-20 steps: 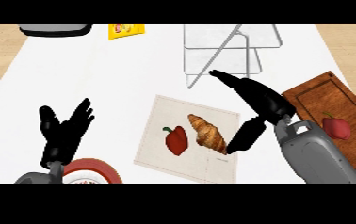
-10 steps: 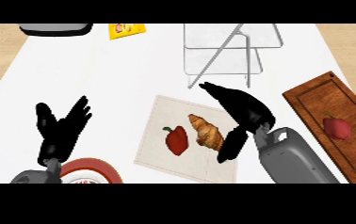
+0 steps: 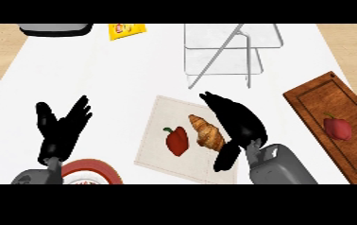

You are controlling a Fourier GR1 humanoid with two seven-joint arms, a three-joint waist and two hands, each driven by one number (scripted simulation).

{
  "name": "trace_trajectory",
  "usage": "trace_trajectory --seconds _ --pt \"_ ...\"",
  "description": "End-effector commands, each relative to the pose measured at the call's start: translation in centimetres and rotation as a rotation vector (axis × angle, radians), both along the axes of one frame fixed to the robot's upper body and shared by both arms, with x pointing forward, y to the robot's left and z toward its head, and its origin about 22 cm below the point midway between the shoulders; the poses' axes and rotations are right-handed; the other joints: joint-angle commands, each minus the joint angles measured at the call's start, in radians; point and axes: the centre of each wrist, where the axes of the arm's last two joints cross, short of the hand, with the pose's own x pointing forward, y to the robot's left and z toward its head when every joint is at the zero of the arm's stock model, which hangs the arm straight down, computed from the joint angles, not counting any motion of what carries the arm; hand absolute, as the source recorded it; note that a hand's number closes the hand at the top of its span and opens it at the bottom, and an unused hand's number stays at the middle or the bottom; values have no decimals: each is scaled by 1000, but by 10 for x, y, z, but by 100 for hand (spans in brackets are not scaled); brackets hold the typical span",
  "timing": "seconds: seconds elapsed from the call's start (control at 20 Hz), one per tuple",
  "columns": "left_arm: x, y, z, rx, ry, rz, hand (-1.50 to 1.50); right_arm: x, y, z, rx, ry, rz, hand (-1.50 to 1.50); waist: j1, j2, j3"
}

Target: Pick the croissant from the placemat and place it in the tiered shelf

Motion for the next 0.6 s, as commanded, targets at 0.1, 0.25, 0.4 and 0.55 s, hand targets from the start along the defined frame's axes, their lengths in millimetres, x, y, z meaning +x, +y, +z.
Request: trace_trajectory --seconds 0.1,0.25,0.4,0.55 --pt "-5 -16 2 8 -3 -9 0 9 -11 -26 13 -14 -18 -150 2 0 0" --pt "1 5 14 11 2 6 0 -8 25 -26 -33 -7 -21 -150 2 0 0" --pt "-14 7 -18 0 2 -1 0 1 16 -42 -82 -34 -23 -150 3 1 0" --pt "7 -15 11 -13 0 10 0 2 13 -45 -85 -41 -48 -150 1 0 0"
